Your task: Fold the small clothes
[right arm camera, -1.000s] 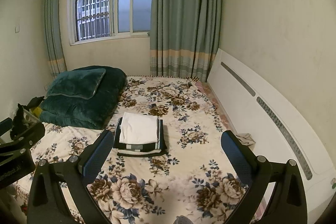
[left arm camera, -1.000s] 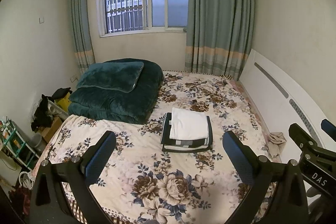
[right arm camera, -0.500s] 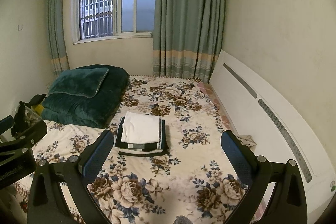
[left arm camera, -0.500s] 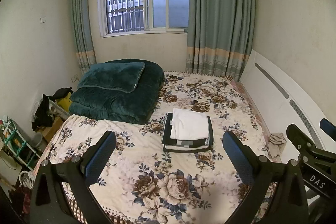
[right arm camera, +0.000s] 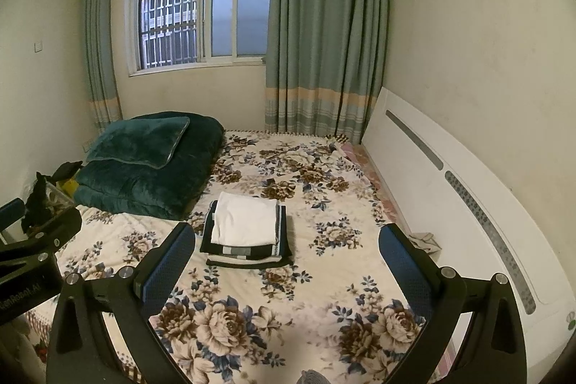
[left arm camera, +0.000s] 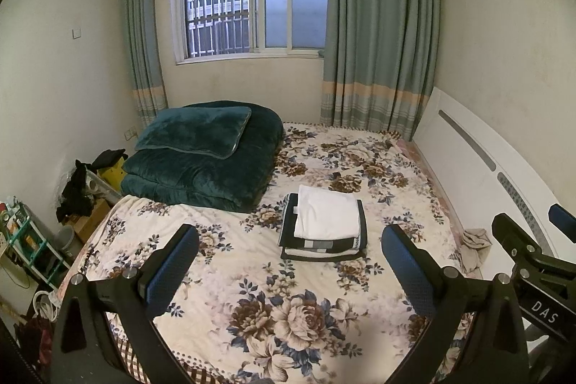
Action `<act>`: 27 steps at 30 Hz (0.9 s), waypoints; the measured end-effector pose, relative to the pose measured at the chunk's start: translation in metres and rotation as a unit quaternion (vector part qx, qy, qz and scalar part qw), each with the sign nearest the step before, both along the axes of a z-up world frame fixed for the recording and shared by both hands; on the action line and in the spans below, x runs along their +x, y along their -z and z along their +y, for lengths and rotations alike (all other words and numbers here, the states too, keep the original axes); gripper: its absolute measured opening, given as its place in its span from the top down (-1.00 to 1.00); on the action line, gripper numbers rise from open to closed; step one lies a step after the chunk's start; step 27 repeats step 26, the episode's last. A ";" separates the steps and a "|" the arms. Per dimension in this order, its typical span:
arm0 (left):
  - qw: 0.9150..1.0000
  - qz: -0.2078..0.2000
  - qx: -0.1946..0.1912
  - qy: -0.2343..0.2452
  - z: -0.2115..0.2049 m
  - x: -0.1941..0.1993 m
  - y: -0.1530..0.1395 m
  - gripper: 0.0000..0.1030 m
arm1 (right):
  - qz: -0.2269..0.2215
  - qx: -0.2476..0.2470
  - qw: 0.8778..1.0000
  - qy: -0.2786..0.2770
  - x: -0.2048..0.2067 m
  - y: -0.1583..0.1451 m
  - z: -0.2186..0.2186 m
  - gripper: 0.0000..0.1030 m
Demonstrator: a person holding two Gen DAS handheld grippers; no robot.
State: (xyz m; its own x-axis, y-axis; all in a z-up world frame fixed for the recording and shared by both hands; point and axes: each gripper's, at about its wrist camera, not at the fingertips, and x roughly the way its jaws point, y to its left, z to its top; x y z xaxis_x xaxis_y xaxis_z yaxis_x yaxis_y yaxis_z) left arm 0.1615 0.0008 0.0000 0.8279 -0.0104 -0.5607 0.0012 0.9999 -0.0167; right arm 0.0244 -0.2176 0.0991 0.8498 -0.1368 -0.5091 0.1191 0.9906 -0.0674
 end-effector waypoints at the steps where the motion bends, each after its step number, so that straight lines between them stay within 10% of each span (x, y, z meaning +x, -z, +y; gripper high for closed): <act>1: 1.000 0.000 -0.001 0.000 0.000 0.000 0.000 -1.00 | 0.000 0.000 1.000 -0.001 0.000 0.000 0.000 -1.00; 27: 1.000 -0.006 0.006 -0.008 -0.003 -0.003 -0.001 -1.00 | -0.001 0.001 1.000 -0.005 -0.002 0.001 0.003 -1.00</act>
